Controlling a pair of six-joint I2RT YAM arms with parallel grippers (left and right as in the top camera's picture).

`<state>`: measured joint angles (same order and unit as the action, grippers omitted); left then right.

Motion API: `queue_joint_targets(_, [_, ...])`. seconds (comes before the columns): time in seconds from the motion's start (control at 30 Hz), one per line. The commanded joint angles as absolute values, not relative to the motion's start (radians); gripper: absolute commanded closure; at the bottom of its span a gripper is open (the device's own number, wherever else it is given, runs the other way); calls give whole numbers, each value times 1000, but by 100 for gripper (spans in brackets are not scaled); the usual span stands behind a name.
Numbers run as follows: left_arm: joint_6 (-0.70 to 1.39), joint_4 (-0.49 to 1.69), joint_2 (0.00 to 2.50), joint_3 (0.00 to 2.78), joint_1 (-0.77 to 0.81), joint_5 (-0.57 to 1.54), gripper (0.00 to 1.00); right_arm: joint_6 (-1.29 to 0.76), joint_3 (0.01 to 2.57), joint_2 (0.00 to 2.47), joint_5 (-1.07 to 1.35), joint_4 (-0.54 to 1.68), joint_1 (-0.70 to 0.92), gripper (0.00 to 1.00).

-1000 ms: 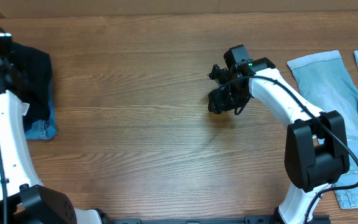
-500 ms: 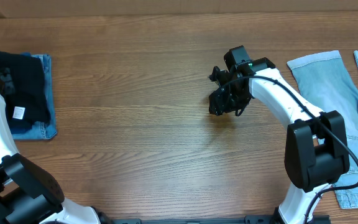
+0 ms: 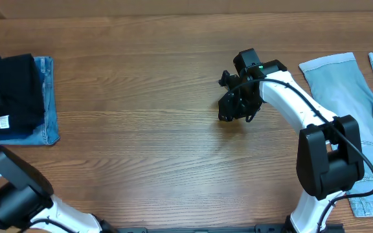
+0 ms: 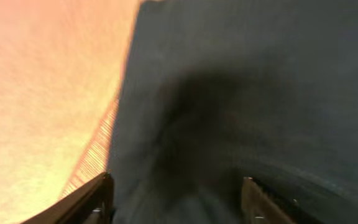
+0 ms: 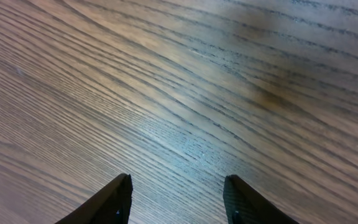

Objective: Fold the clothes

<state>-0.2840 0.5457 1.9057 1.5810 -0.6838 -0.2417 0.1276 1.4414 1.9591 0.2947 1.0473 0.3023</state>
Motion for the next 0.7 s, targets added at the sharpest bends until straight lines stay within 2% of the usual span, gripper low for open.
queue_joint_targets(0.0, [-235,541,1940,1601,-723,-235,28,107,1452,1959,289,1050,300,48])
queue_joint_targets(0.1, [-231,537,1934,1602,-733,-200,28,104,1452,1959,289,1045,300,48])
queue_joint_targets(0.23, [-209,538,1902,1602,-732,-10,27,104,1452,1959,289,1041,300,49])
queue_joint_targets(0.37, [-200,543,1858,1602,-732,272,29,104,1452,1959,289,1031,300,48])
queue_joint_targets(0.4, [-201,543,1833,1602,-732,405,31,104,1453,1959,289,1023,300,48])
queue_joint_targets(0.5, [-200,529,1775,1602,-731,698,36,96,1459,1958,289,1002,300,44])
queue_joint_targets(0.53, [-195,525,1757,1602,-725,759,41,88,1467,1958,289,992,300,43])
queue_joint_targets(0.6, [-156,535,1711,1602,-687,778,51,84,1515,1953,289,973,297,38])
queue_joint_targets(0.67, [-156,572,1676,1602,-630,718,51,81,1590,1953,289,979,286,27])
